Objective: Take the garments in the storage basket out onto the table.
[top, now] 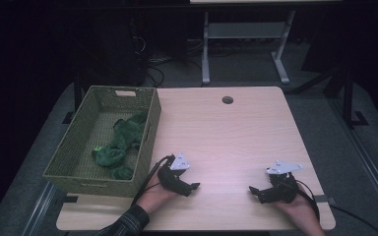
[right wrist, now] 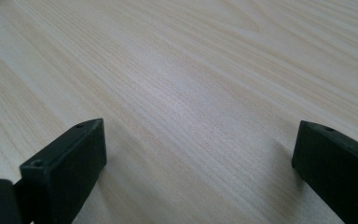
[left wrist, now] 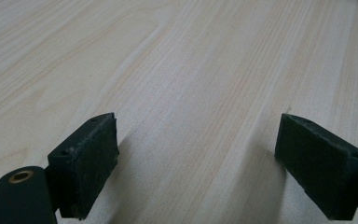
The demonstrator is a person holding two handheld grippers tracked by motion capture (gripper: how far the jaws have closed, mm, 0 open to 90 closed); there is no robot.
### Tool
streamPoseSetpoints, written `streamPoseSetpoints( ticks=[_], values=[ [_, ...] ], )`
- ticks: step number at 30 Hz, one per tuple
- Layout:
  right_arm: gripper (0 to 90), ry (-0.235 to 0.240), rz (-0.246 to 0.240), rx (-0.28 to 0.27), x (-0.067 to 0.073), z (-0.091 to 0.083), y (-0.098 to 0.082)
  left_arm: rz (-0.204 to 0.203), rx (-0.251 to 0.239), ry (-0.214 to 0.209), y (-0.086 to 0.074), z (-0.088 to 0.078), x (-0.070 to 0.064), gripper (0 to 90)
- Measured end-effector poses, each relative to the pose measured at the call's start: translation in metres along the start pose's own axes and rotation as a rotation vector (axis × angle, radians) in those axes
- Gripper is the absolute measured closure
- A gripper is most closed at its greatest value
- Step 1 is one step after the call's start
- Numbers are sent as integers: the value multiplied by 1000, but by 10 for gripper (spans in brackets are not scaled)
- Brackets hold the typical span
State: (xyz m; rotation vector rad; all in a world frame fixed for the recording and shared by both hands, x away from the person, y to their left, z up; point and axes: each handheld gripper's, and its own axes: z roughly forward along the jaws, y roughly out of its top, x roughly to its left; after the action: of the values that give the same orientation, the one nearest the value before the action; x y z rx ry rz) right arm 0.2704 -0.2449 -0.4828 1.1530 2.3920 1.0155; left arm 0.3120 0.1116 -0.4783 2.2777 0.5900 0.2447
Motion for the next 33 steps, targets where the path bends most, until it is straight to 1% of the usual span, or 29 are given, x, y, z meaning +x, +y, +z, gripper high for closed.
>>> streamPoseSetpoints(
  ticks=[10, 12, 13, 14, 15, 17, 21, 26, 27, 29, 33],
  values=[
    [27, 1, 1, 0, 0, 0, 0, -10, 0, 10, 0, -1, 3, 127],
    [27, 1, 1, 0, 0, 0, 0, -20, 2, 15, -1, -2, 5, 128],
    [27, 1, 1, 0, 0, 0, 0, -32, 5, 17, -1, -3, 6, 128],
    [27, 1, 1, 0, 0, 0, 0, -32, 5, 17, -1, -3, 6, 128],
    [27, 1, 1, 0, 0, 0, 0, -46, 3, 17, 0, -4, 8, 128],
    [27, 1, 1, 0, 0, 0, 0, -44, 5, 19, 0, -4, 9, 128],
    [27, 1, 1, 0, 0, 0, 0, -50, -14, 16, 3, -9, 10, 128],
    [27, 2, 3, 2, 0, 0, 0, -69, -33, 10, 6, -13, 10, 129],
    [27, 1, 0, 2, 0, 0, 0, -60, -28, 7, 7, -15, 11, 128],
    [27, 1, -1, 2, 0, 0, 0, -73, -42, 9, 8, -17, 11, 130],
    [27, 3, 3, 1, 0, 0, 0, -76, -43, 4, 10, -19, 12, 131]
  ],
)
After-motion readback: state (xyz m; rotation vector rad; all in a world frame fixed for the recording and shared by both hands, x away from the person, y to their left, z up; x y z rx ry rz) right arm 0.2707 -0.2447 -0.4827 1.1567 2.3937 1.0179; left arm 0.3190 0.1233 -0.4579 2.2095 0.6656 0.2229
